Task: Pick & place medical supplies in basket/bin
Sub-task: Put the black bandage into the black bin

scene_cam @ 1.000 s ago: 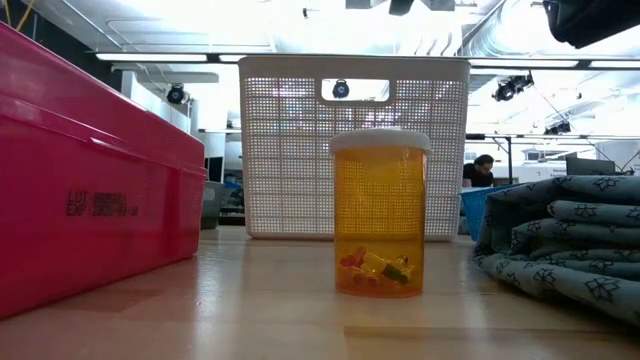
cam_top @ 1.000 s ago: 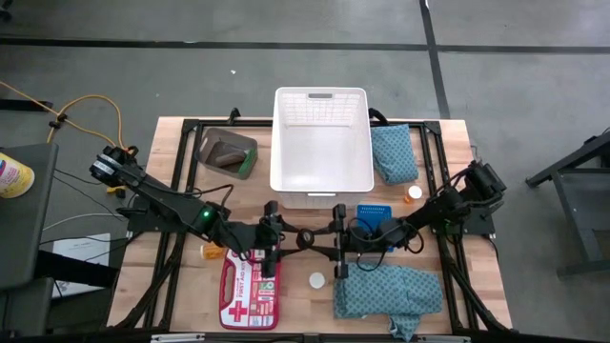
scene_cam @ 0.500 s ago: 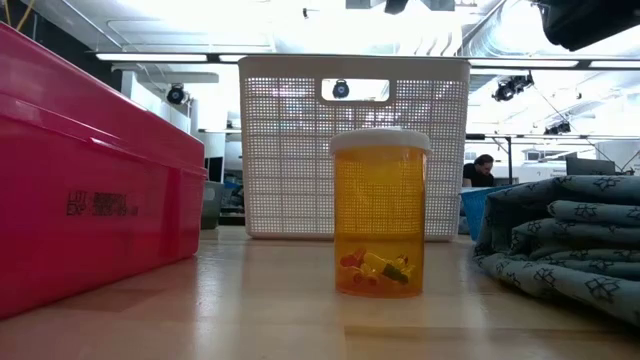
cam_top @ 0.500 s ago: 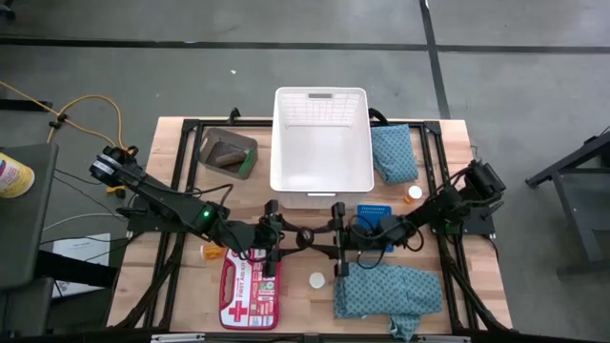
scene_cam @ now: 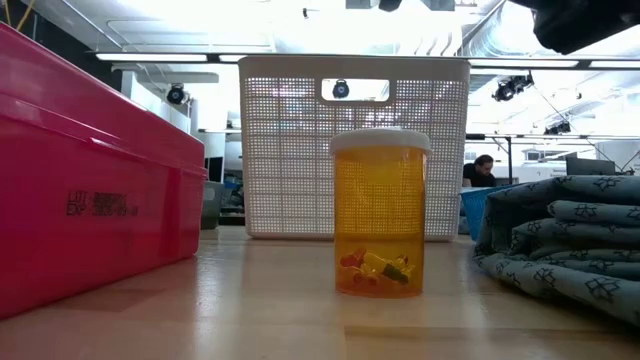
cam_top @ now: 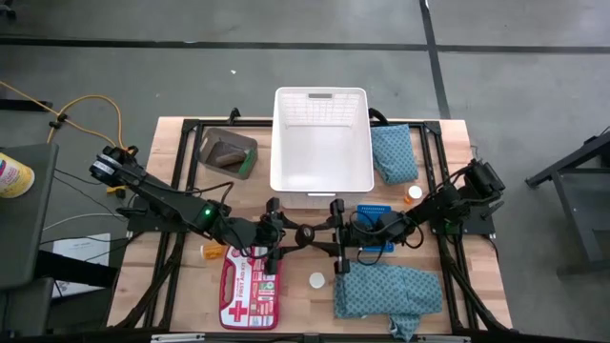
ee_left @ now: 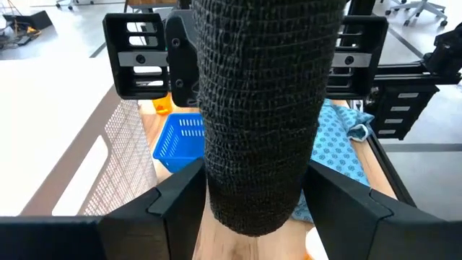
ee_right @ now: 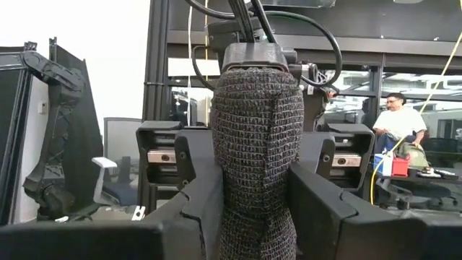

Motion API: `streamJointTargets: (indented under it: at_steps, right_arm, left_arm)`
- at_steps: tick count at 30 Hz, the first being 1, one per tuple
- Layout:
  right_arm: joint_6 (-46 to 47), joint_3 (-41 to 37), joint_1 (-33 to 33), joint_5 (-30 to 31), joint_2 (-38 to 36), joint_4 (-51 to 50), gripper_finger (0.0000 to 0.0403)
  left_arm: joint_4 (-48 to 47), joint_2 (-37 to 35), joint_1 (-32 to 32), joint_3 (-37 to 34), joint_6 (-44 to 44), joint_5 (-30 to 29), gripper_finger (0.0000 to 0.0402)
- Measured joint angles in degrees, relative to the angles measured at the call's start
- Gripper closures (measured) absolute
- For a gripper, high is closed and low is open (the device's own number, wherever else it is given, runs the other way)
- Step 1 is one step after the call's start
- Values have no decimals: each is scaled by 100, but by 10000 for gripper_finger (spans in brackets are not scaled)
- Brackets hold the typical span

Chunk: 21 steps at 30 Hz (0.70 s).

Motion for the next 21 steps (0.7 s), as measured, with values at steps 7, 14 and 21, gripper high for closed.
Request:
streamJointTargets:
  at_steps: [7, 14, 21]
  right_arm:
    - [1, 0, 8, -12, 0, 0, 275]
    - [5, 4, 14, -52, 0, 0, 275]
    - [5, 7, 14, -46, 0, -2, 275]
  left_arm:
    - [104, 0, 16, 0, -9, 148, 186]
    - [227, 0, 19, 0, -9, 354, 194]
    - [234, 0, 19, 0, -9, 354, 233]
